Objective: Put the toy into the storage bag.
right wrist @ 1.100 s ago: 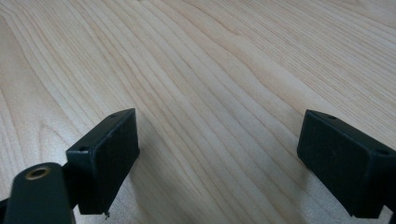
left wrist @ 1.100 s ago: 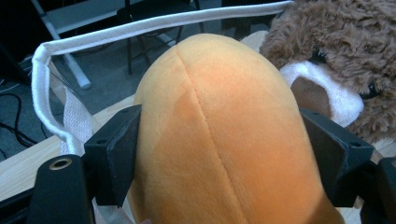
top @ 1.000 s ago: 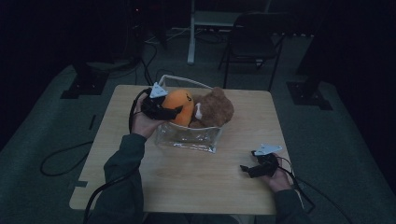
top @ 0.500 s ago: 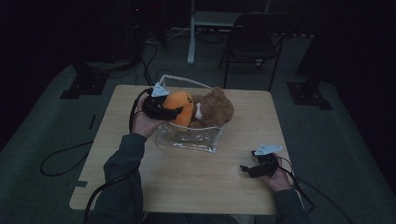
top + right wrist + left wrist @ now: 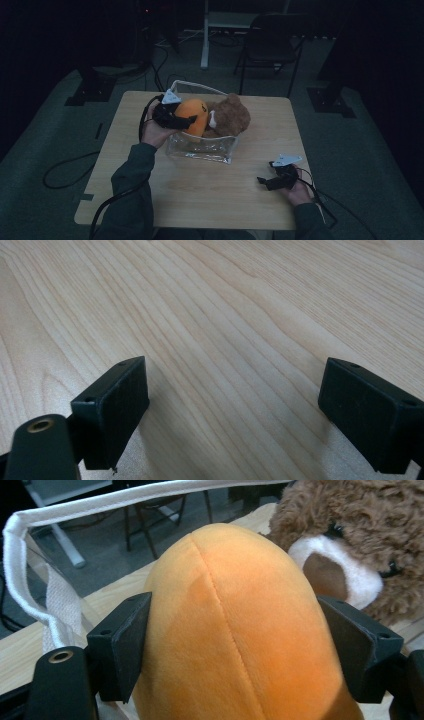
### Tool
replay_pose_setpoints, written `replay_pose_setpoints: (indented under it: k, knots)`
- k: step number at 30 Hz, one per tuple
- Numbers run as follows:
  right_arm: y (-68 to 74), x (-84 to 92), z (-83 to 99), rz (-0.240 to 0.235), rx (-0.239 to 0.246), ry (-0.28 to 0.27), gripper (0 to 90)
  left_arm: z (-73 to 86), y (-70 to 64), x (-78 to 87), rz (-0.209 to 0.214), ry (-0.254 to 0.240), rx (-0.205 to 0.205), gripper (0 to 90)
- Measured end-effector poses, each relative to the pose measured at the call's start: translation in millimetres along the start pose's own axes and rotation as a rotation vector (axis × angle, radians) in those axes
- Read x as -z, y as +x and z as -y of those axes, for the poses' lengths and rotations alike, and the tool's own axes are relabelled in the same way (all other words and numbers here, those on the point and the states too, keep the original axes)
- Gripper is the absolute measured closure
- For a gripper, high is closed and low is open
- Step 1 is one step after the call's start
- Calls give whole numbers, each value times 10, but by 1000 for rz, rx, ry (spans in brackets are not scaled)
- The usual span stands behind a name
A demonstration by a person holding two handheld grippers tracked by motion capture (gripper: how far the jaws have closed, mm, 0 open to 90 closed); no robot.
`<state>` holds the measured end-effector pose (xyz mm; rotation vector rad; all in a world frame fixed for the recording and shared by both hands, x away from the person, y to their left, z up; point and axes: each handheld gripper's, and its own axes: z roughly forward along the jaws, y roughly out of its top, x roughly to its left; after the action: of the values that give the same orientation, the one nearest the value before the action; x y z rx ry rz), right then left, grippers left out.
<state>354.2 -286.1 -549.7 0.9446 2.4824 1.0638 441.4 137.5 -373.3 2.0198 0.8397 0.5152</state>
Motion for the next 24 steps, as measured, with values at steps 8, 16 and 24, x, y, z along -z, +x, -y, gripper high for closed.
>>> replay_pose_setpoints:
  k: [8,16,24]
  knots:
    - [0,0,0,0,0,0,121,-7,-8,-16,16,3,15,182]
    - [0,0,0,0,0,0,121,-5,34,-6,72,-18,53,184]
    - [0,0,0,0,0,0,121,-4,63,5,111,-34,83,185]
